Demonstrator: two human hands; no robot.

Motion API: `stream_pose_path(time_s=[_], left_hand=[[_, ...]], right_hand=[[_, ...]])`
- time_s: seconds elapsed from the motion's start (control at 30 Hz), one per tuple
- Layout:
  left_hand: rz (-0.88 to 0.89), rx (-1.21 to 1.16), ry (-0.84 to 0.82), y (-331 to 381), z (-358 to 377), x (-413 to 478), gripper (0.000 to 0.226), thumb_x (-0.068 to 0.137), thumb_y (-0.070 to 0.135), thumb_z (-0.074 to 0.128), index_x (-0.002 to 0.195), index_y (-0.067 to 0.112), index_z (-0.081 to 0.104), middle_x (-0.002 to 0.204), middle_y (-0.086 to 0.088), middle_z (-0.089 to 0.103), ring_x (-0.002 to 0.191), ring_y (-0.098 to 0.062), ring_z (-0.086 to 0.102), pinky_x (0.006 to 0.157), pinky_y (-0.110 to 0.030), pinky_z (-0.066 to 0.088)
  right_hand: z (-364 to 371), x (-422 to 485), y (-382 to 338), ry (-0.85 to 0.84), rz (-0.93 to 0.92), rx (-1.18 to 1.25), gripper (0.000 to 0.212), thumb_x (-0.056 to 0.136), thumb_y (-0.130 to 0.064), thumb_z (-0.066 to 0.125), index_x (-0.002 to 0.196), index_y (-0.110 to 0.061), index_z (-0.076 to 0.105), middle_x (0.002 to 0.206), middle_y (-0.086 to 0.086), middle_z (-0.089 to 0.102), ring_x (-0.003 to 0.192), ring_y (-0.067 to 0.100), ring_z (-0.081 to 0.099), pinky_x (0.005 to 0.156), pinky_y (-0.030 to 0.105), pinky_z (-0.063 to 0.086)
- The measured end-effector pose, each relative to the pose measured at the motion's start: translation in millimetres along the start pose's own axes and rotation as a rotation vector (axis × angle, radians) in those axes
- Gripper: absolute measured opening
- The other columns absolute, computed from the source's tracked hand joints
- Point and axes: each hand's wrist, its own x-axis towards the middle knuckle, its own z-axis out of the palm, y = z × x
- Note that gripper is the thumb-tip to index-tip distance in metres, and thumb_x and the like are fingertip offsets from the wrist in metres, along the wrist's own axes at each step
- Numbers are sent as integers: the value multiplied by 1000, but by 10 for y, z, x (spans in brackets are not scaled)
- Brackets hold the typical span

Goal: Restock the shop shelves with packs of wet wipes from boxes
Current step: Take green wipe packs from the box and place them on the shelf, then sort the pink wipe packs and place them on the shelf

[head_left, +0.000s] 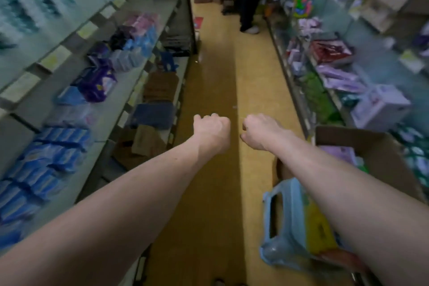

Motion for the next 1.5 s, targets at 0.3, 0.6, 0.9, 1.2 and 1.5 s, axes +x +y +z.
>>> stream_pose_path(time_s=[0.3, 0.6, 0.9, 1.2, 1.5], left_hand=[[434, 7, -95, 1072, 276, 155, 37, 93, 22, 50, 130, 19, 50, 123, -9, 52, 112, -28, 53, 97, -43, 35], [645, -11, -183, 2175, 554, 217, 35, 96, 24, 47, 130, 21, 46, 124, -8, 49, 113, -29, 51, 94, -40, 35], [629, 82, -338, 3115, 1023, 530, 48, 94, 27, 52, 140, 20, 39, 130, -10, 43, 117, -31, 50, 96, -41, 37], [543, 84, -502, 3634, 1766, 824, 45, 96, 28, 50, 139, 21, 39, 137, -9, 40, 124, -30, 46, 103, -42, 33], [383, -189, -740, 3867, 2431, 735, 49, 90, 29, 59, 136, 16, 47, 138, -12, 48, 125, -28, 49, 103, -33, 41]], right_hand=[[360, -432, 1101, -51, 334, 88, 30, 91, -26, 53, 117, -15, 64, 121, 14, 62, 112, 32, 58, 87, 34, 48], [557, -938, 2236, -70, 538, 160, 28, 92, -25, 57, 115, -13, 68, 123, 15, 62, 114, 32, 57, 89, 32, 46], [1182, -1088, 3402, -207, 618, 235, 32, 95, -24, 53, 123, -13, 62, 129, 14, 58, 118, 31, 55, 90, 32, 45], [2061, -939, 3976, -373, 619, 321, 35, 94, -17, 52, 127, -10, 59, 132, 16, 55, 121, 31, 54, 96, 31, 44], [2576, -770, 4166, -565, 482, 279, 59, 89, -12, 57, 144, -21, 37, 146, 11, 34, 135, 31, 33, 109, 44, 36]])
